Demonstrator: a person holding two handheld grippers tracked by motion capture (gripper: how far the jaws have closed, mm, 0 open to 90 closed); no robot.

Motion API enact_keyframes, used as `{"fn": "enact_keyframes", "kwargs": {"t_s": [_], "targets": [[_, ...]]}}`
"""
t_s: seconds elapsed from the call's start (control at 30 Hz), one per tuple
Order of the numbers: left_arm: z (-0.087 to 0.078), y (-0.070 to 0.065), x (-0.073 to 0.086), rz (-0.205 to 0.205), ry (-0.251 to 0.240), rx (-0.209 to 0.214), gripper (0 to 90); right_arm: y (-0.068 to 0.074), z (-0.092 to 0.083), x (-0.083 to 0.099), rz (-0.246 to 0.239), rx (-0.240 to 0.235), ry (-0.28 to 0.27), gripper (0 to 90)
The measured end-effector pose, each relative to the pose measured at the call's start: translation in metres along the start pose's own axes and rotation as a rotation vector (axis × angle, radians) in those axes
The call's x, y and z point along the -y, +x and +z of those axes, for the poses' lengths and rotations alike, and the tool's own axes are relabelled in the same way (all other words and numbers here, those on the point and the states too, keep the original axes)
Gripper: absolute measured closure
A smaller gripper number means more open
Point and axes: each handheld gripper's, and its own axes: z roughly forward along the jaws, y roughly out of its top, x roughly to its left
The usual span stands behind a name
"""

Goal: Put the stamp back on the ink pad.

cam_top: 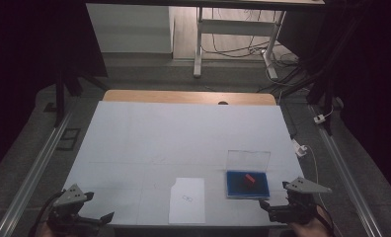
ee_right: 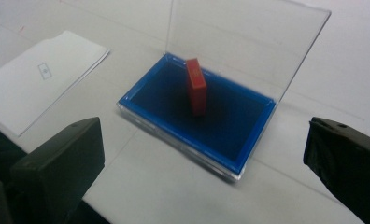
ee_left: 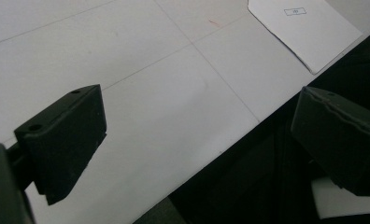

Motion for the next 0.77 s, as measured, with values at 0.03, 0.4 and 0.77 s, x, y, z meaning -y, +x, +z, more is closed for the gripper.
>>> {"fn": "enact_keyframes", "kwargs": {"t_s": [0.03,0.4,0.77], "targets": [[0.0,0.0,0.0,0.0,0.0,0.0,3.4,0.0,-0.001,0.002,0.002,-0.003,0.002,0.0],[0.0,0.0,0.0,0.0,0.001,-0.001,3.4,0.0,-0.011,0.016,0.032,0.028,0.018,0.0],[0.0,0.0,0.0,0.003,0.0,-0.002,3.4,-0.002,-0.012,0.019,0.051,0.032,0.05,0.0]]}}
